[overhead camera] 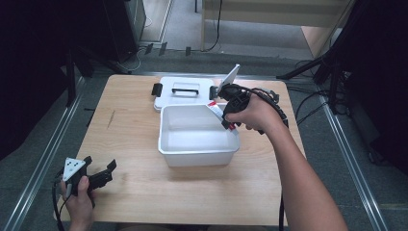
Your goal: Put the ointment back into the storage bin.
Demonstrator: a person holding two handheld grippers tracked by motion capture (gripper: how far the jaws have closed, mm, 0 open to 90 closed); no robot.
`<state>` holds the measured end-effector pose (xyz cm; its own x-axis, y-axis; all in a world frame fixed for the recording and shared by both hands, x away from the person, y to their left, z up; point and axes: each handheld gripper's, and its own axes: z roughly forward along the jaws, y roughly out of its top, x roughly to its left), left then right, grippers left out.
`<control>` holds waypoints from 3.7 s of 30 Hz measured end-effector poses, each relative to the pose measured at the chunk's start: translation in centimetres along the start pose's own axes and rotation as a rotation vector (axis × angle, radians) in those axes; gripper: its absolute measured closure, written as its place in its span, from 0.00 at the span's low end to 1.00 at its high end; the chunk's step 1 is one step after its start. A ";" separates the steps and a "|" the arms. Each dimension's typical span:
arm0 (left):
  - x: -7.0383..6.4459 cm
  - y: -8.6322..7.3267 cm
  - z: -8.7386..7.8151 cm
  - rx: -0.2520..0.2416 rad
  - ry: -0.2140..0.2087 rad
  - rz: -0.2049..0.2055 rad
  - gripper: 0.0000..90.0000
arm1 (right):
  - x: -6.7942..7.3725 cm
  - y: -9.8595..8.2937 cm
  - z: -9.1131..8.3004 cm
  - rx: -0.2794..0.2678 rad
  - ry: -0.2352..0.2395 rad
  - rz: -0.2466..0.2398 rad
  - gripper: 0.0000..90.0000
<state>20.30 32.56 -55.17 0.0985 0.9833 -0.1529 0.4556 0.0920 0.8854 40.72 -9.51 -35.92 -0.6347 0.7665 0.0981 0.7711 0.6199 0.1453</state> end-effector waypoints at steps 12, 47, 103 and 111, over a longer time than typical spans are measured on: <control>0.0 0.0 0.0 0.001 0.000 -0.001 0.08 | 1.6 0.4 1.0 -0.035 0.000 -0.260 0.81; 0.0 0.0 0.0 0.007 -0.001 0.002 0.08 | 1.9 0.3 7.4 0.032 -0.027 -0.486 0.81; 0.0 0.0 0.1 0.011 -0.002 -0.002 0.08 | 2.9 0.7 10.7 0.121 -0.141 -0.515 0.55; 0.1 0.0 0.1 0.013 -0.003 -0.004 0.08 | 2.9 0.8 10.1 0.112 -0.088 -0.515 0.83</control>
<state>20.40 32.61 -55.17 0.0994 0.9824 -0.1583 0.4674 0.0944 0.8790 40.03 -5.15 -45.49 -0.9294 0.3667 -0.0417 0.3648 0.9299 0.0469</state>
